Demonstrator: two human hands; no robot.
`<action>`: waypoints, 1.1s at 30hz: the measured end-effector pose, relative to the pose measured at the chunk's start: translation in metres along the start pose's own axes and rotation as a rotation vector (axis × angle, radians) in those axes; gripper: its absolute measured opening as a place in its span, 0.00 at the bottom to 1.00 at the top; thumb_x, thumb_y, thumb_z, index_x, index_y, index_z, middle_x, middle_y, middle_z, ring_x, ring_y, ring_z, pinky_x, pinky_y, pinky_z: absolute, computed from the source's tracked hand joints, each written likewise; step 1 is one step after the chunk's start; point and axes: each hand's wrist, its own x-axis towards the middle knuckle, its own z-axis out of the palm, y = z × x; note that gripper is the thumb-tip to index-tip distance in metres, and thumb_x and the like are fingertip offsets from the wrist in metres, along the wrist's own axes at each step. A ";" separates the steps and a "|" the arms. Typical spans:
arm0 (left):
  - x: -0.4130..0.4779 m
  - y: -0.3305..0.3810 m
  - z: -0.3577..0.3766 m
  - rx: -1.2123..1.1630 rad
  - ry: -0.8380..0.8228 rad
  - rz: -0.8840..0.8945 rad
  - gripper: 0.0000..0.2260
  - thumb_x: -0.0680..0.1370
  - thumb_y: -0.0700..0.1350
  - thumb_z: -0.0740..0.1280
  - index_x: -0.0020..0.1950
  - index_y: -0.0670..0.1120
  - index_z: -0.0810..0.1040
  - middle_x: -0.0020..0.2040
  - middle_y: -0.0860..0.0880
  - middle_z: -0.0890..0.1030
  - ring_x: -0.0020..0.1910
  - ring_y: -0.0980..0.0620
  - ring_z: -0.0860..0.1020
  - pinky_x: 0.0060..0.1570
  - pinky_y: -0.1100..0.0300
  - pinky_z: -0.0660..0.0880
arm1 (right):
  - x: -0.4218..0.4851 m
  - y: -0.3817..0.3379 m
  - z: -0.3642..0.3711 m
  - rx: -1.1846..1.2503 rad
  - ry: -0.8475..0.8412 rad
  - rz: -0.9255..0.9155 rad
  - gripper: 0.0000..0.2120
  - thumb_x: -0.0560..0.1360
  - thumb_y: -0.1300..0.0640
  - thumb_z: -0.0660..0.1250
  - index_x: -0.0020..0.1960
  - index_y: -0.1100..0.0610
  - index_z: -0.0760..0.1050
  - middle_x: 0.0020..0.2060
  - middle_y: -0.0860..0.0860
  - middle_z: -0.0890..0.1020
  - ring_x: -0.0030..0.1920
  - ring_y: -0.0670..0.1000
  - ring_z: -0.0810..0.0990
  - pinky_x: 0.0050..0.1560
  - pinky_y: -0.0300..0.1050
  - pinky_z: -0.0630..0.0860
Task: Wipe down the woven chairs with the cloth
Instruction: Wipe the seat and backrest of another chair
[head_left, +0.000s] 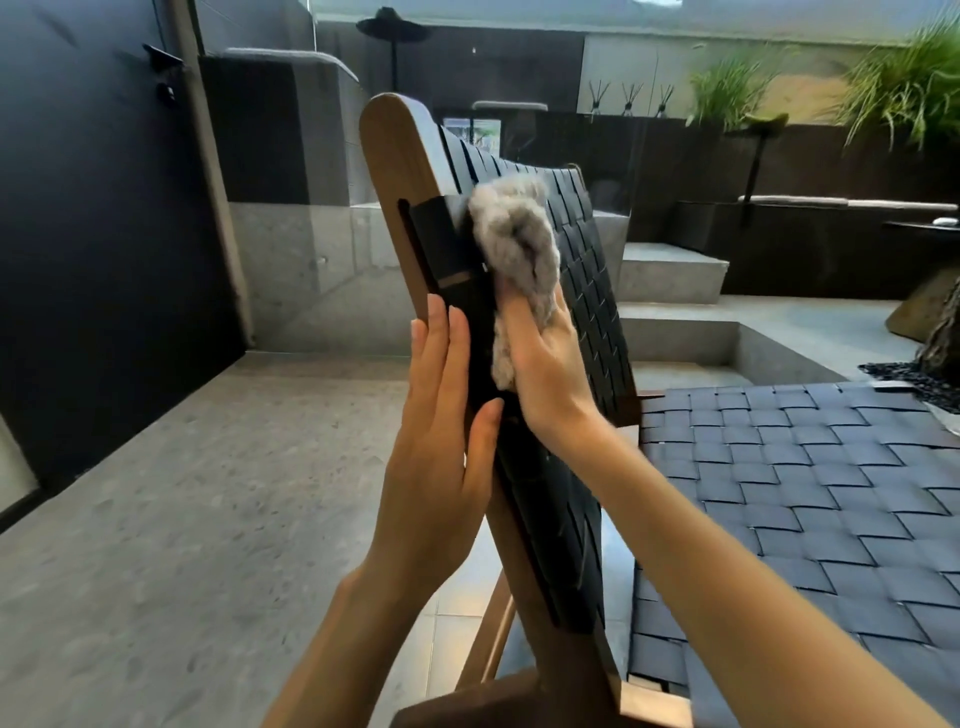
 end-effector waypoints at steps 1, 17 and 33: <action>0.000 0.000 -0.001 0.001 -0.004 0.007 0.28 0.82 0.44 0.56 0.76 0.50 0.44 0.77 0.57 0.44 0.76 0.58 0.43 0.71 0.70 0.45 | -0.010 0.009 -0.005 0.003 0.003 0.027 0.28 0.73 0.43 0.57 0.71 0.51 0.66 0.67 0.53 0.72 0.68 0.52 0.69 0.70 0.56 0.65; -0.009 0.022 -0.001 0.154 -0.055 0.025 0.28 0.81 0.40 0.58 0.76 0.44 0.47 0.77 0.50 0.43 0.77 0.53 0.42 0.73 0.65 0.45 | -0.034 0.001 -0.015 -0.059 0.008 0.159 0.34 0.72 0.43 0.58 0.76 0.51 0.59 0.72 0.52 0.67 0.72 0.53 0.64 0.72 0.59 0.61; 0.030 0.039 -0.053 0.147 -0.313 -0.234 0.33 0.80 0.39 0.59 0.77 0.50 0.42 0.77 0.54 0.40 0.77 0.52 0.45 0.72 0.68 0.49 | -0.068 -0.006 -0.035 -0.191 -0.024 0.594 0.17 0.79 0.56 0.56 0.66 0.61 0.65 0.47 0.52 0.79 0.47 0.47 0.77 0.52 0.46 0.74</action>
